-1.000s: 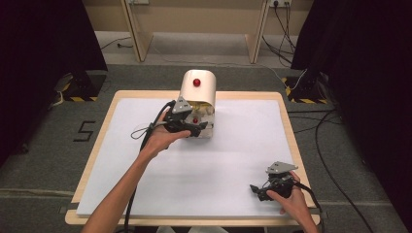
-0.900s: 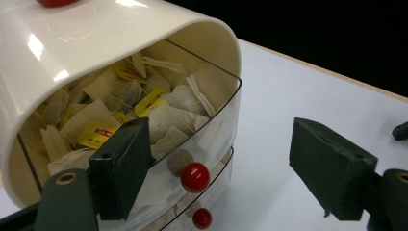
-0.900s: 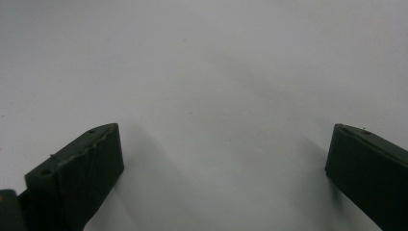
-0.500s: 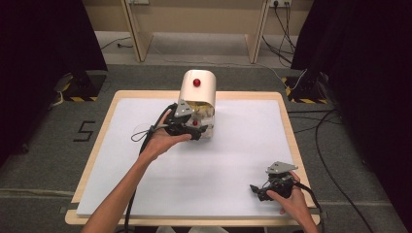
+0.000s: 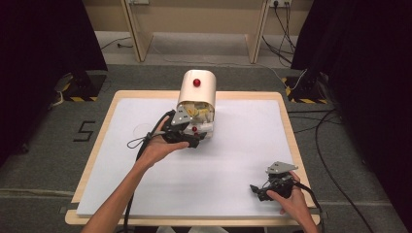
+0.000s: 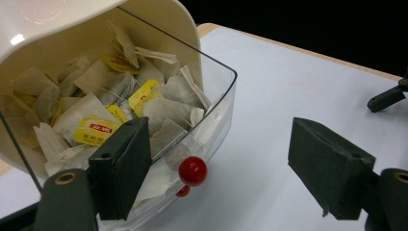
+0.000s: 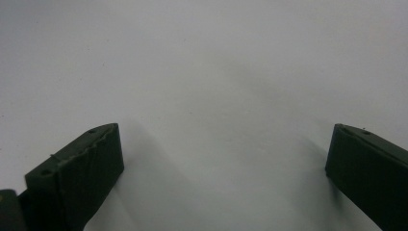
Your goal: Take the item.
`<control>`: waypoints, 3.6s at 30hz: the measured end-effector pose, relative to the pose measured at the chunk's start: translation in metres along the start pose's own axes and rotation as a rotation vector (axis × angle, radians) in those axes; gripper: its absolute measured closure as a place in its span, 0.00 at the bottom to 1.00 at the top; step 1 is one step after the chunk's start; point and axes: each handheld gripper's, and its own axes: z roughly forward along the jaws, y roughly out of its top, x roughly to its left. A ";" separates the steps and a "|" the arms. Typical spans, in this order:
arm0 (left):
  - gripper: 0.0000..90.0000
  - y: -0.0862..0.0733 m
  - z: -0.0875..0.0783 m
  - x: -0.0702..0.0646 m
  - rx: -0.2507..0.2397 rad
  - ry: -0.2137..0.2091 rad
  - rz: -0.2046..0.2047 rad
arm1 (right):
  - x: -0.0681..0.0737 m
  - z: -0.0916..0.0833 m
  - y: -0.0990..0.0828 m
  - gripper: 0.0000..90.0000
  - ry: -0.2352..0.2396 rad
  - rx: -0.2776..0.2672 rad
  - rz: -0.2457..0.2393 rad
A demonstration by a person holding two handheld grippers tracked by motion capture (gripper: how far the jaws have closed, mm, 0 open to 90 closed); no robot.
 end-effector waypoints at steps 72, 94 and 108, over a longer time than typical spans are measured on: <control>0.25 -0.023 -0.024 -0.024 -0.010 -0.036 0.019 | 0.000 0.000 0.000 0.00 0.000 0.001 -0.001; 0.26 -0.016 -0.034 -0.008 -0.027 -0.018 -0.031 | 0.000 0.000 0.000 0.00 0.001 0.002 0.002; 0.48 -0.009 -0.033 0.018 -0.009 0.017 -0.085 | 0.000 0.000 0.000 0.00 0.000 0.001 -0.001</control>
